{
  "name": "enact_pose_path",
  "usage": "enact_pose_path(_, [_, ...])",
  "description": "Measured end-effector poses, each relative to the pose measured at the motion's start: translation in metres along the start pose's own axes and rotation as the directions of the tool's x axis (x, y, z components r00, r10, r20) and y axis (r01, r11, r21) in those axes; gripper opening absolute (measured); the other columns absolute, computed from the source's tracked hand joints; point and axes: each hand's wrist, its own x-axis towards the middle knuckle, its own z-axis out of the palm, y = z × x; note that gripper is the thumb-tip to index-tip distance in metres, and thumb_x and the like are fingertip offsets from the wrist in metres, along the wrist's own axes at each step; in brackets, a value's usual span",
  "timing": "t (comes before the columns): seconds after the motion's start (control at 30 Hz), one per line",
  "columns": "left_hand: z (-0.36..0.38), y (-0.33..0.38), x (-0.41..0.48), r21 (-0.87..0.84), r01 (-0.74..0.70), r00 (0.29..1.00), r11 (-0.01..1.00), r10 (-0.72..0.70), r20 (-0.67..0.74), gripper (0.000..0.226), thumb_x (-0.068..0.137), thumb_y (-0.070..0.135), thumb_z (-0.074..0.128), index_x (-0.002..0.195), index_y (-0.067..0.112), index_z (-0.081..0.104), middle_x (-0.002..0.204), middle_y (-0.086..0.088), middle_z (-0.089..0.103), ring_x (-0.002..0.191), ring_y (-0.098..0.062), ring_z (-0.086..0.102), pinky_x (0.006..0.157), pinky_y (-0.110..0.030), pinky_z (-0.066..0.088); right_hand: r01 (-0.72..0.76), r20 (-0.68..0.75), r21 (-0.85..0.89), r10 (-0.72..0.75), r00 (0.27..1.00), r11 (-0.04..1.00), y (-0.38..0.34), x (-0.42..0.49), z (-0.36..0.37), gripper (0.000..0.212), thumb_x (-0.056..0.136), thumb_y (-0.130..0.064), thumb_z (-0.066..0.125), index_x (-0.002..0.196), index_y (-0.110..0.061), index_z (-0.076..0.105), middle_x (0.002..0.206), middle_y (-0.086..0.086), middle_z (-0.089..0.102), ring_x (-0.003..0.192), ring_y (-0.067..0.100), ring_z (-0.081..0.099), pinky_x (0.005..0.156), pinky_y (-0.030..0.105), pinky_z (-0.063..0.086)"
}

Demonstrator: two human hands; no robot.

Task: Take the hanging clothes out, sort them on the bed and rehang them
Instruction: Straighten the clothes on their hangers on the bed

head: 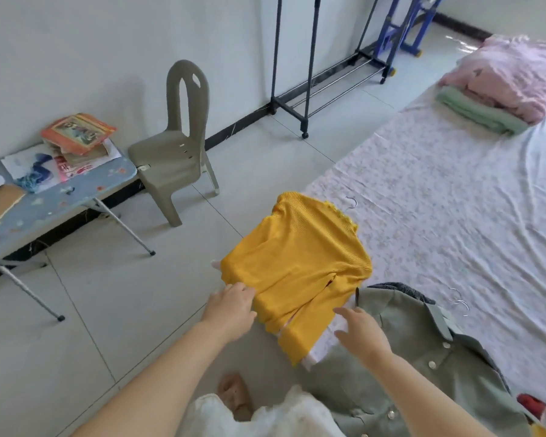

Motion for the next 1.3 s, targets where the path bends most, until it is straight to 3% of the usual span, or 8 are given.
enact_pose_path(0.43, [-0.057,0.009,0.173,0.110,-0.215,0.971,0.970,0.200,0.133,0.045,0.094,0.035,0.044,0.136,0.020,0.036,0.135,0.000,0.040,0.127,-0.021,0.036,0.102,-0.036,0.030,-0.151,-0.005,0.184,0.154,0.988,0.971,-0.019,0.139,-0.039,0.050,0.092,-0.022,0.053,0.139,-0.028,0.038,0.138,0.001,0.041,0.118,0.019,0.048,0.083,0.029,0.049])
enact_pose_path(0.57, [-0.064,0.024,0.222,0.115,-0.249,0.961,0.962,0.231,0.153,0.044,0.094,0.035,0.043,0.135,0.020,0.038,0.136,0.001,0.041,0.126,-0.020,0.037,0.103,-0.035,0.030,-0.181,-0.004,0.235,0.187,0.982,0.955,-0.007,0.193,-0.059,0.049,0.093,-0.023,0.053,0.140,-0.027,0.036,0.141,0.002,0.037,0.099,0.019,0.057,0.064,0.025,0.049])
enact_pose_path(0.7, [-0.059,0.038,0.269,0.105,-0.296,0.945,0.949,0.275,0.174,0.044,0.094,0.035,0.044,0.136,0.021,0.037,0.135,0.002,0.041,0.127,-0.019,0.036,0.103,-0.034,0.029,-0.219,-0.016,0.256,0.231,0.973,0.942,0.014,0.247,-0.071,0.050,0.093,-0.019,0.053,0.140,-0.025,0.036,0.145,0.004,0.035,0.112,0.021,0.052,0.068,0.025,0.050])
enact_pose_path(0.8, [-0.049,0.045,0.304,0.089,-0.339,0.928,0.937,0.317,0.193,0.045,0.094,0.035,0.043,0.137,0.022,0.035,0.136,0.004,0.039,0.128,-0.018,0.035,0.105,-0.033,0.027,-0.268,-0.022,0.293,0.287,0.958,0.918,0.032,0.287,-0.070,0.050,0.093,-0.018,0.053,0.140,-0.023,0.035,0.147,0.006,0.032,0.103,0.020,0.055,0.060,0.021,0.045])
enact_pose_path(0.93, [-0.028,0.047,0.350,0.085,-0.388,0.908,0.918,0.364,0.208,0.045,0.095,0.036,0.043,0.137,0.023,0.034,0.135,0.006,0.039,0.126,-0.016,0.036,0.103,-0.032,0.027,-0.370,-0.047,0.355,0.412,0.910,0.859,0.054,0.333,-0.056,0.050,0.095,-0.021,0.050,0.141,-0.020,0.034,0.147,0.008,0.030,0.123,0.025,0.046,0.082,0.031,0.049])
enact_pose_path(1.03, [-0.013,0.044,0.373,0.096,-0.415,0.895,0.905,0.387,0.222,0.047,0.094,0.037,0.044,0.138,0.023,0.034,0.137,0.007,0.039,0.127,-0.015,0.036,0.103,-0.032,0.029,-0.413,-0.084,0.368,0.473,0.877,0.833,0.067,0.353,-0.040,0.057,0.093,-0.027,0.053,0.144,-0.018,0.029,0.144,0.006,0.035,0.130,0.025,0.037,0.100,0.036,0.041])
enact_pose_path(1.3, [0.017,0.041,0.404,0.097,-0.453,0.868,0.886,0.414,0.273,0.048,0.095,0.036,0.043,0.140,0.022,0.032,0.139,0.006,0.038,0.129,-0.014,0.034,0.106,-0.031,0.027,-0.364,-0.266,0.459,0.517,0.814,0.810,0.085,0.373,0.001,0.055,0.086,-0.022,0.062,0.137,-0.019,0.041,0.128,0.003,0.047,0.119,0.024,0.041,0.100,0.035,0.037])
